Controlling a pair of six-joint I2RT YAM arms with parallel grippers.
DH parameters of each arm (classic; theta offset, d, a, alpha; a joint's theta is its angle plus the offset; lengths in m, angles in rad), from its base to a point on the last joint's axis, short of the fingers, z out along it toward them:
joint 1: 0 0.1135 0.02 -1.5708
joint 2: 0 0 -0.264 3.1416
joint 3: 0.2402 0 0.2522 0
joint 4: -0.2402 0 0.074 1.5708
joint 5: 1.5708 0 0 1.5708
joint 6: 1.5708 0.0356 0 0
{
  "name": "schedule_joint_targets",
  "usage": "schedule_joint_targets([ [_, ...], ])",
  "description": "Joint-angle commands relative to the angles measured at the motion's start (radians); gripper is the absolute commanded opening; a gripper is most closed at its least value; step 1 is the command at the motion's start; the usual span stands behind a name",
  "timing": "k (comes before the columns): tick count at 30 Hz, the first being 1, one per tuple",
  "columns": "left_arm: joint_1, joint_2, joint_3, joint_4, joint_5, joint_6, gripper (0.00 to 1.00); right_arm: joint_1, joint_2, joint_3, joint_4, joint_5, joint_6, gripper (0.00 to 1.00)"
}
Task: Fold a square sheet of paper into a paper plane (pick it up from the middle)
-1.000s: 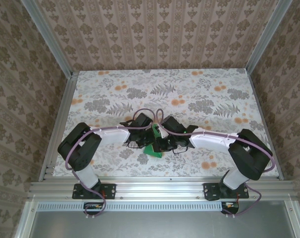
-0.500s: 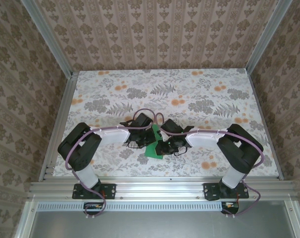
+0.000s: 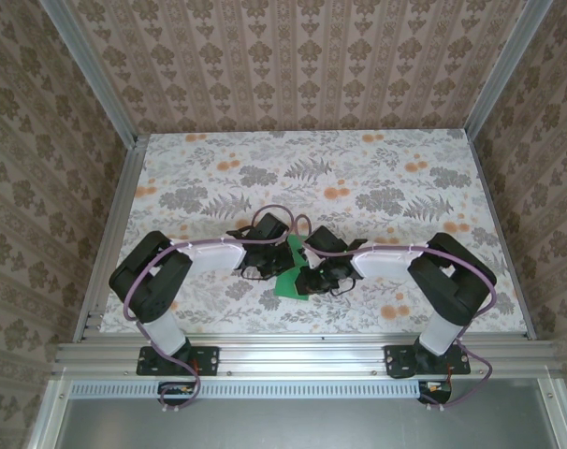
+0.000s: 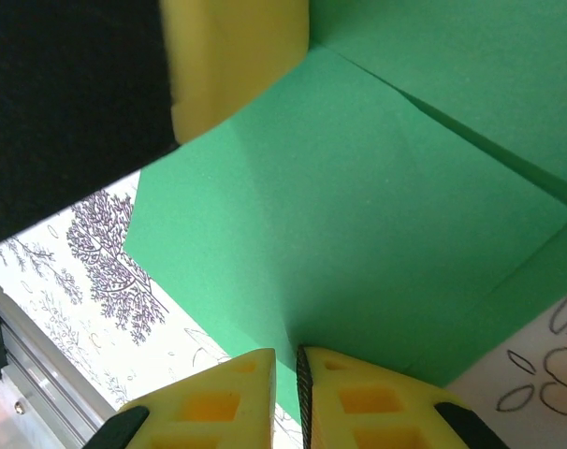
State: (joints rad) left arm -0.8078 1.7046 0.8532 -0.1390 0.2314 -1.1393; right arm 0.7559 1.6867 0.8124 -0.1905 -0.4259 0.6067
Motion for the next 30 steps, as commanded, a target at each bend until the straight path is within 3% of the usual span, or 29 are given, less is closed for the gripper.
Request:
schedule_joint_targets([
  [1, -0.011, 0.044, -0.020, -0.117, -0.015, 0.024, 0.00, -0.004, -0.058, 0.026, -0.086, -0.006, -0.029, 0.18],
  [8, -0.010, 0.043, -0.022, -0.116, -0.019, 0.017, 0.00, 0.019, -0.054, 0.040, -0.074, -0.040, -0.035, 0.18],
  [15, -0.012, 0.041, -0.019, -0.117, -0.020, 0.018, 0.00, 0.023, 0.002, 0.047, -0.177, 0.079, -0.072, 0.19],
  [22, -0.011, 0.043, -0.024, -0.118, -0.024, 0.018, 0.00, 0.020, 0.025, 0.002, -0.180, 0.107, -0.076, 0.19],
  [30, -0.010, 0.043, -0.027, -0.121, -0.028, 0.018, 0.00, 0.019, -0.064, 0.053, -0.255, 0.138, -0.091, 0.17],
])
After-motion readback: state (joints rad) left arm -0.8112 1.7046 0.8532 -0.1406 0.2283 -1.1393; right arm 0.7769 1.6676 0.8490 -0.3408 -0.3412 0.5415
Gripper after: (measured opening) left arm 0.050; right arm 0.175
